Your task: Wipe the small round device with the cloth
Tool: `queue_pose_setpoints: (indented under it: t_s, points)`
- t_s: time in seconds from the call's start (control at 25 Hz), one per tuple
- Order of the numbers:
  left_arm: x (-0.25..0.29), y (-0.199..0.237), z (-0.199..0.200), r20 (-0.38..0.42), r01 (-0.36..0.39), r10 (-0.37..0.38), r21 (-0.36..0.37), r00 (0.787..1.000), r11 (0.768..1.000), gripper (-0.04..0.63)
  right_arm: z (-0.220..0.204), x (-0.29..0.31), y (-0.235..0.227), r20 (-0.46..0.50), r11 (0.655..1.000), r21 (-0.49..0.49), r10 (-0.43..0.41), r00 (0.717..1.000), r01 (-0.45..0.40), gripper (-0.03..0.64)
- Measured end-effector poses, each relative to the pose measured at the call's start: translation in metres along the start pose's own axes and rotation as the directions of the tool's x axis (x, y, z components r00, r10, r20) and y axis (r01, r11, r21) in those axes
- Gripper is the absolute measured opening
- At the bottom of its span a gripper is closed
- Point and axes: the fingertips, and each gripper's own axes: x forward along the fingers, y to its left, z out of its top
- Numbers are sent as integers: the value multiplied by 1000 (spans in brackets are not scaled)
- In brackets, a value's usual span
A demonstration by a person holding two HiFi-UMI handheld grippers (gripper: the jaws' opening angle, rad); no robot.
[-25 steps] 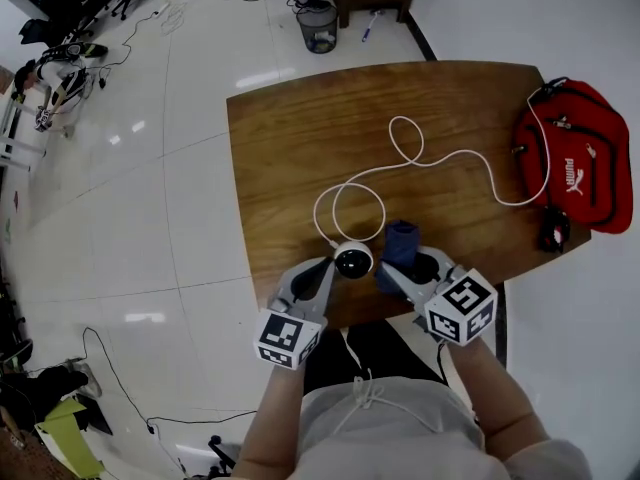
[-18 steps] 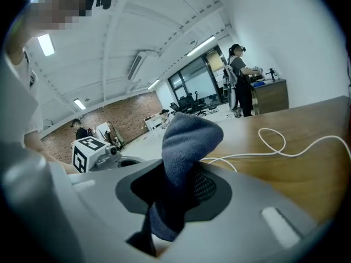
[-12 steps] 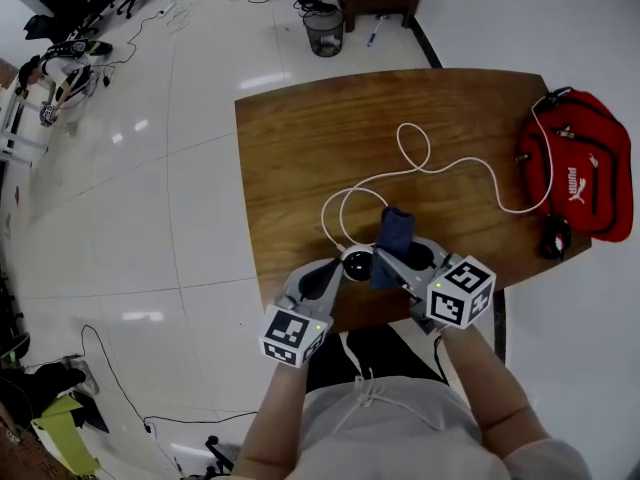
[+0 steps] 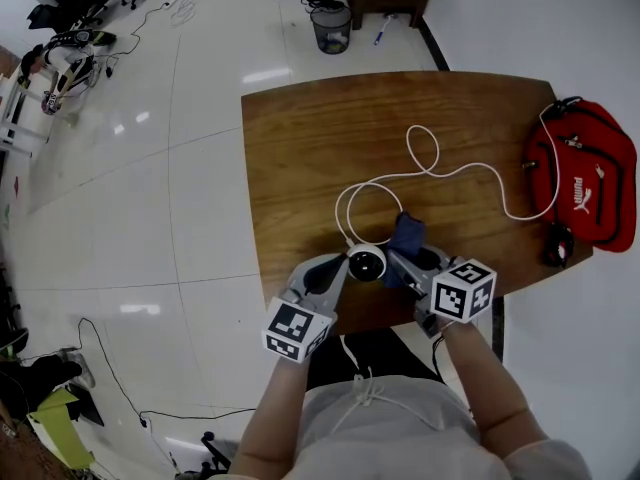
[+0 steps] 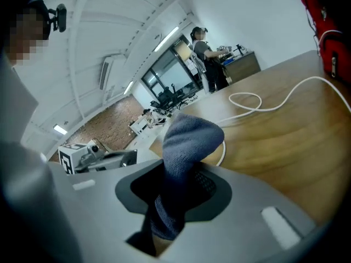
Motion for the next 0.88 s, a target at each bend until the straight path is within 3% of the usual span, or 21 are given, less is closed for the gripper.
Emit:
queue_pose_setpoints:
  t_s: [0.12, 0.36, 0.52, 0.68, 0.88]
  points:
    - [2, 1, -2, -1, 9, -9, -8, 1000, 1000, 5, -19, 9, -9, -76, 999, -27, -20, 997, 18, 109]
    - [5, 7, -9, -38, 17, -17, -11, 999, 1000, 6, -31, 15, -19, -135, 1000, 13, 2, 991, 0, 109]
    - [1, 7, -1, -23, 12, -12, -12, 1000, 1000, 6, 6, 1, 3, -106, 991, -129, 12, 994, -25, 109]
    - [-3, 0, 5, -25, 25, -25, 1, 999, 1000, 5, 44, -9, 43, -97, 946, -314, 58, 994, -86, 108]
    - [-1, -4, 5, -40, 23, -23, 12, 999, 1000, 6, 47, 3, 60, -142, 917, -378, 79, 987, -128, 109]
